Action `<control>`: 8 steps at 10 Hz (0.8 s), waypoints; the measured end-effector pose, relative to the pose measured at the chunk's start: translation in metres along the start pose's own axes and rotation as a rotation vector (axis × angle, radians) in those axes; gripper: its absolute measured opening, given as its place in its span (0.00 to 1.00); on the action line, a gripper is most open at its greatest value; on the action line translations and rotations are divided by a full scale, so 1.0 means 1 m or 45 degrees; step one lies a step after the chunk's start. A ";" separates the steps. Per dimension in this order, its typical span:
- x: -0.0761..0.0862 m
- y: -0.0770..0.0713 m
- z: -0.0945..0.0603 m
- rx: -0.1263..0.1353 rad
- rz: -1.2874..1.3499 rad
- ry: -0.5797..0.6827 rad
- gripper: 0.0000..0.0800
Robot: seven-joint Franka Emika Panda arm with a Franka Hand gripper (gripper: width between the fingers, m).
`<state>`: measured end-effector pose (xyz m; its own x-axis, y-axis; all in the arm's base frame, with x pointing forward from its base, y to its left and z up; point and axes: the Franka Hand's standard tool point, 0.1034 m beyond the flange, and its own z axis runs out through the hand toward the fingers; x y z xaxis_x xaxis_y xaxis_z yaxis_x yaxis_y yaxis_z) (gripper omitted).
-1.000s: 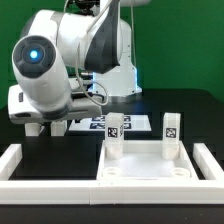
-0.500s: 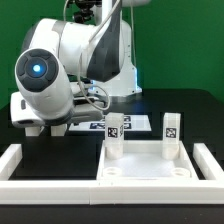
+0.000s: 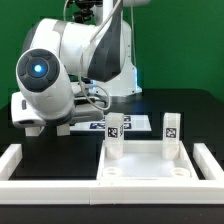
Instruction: Assemble square table
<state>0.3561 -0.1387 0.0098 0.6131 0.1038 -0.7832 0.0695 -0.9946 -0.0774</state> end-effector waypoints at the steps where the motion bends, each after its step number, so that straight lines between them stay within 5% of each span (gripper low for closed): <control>1: 0.000 0.000 0.000 0.000 0.000 0.000 0.36; 4: -0.007 0.000 -0.013 0.000 -0.062 0.013 0.36; 6: -0.030 -0.005 -0.062 -0.007 -0.124 0.101 0.36; 8: -0.049 -0.012 -0.091 -0.008 -0.131 0.116 0.36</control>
Offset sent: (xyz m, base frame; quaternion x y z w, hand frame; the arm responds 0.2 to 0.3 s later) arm 0.0101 -0.0111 0.0515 -0.0102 0.0115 -0.0490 0.9987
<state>0.3967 -0.1308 0.1054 0.6713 0.2060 -0.7120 0.1408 -0.9785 -0.1504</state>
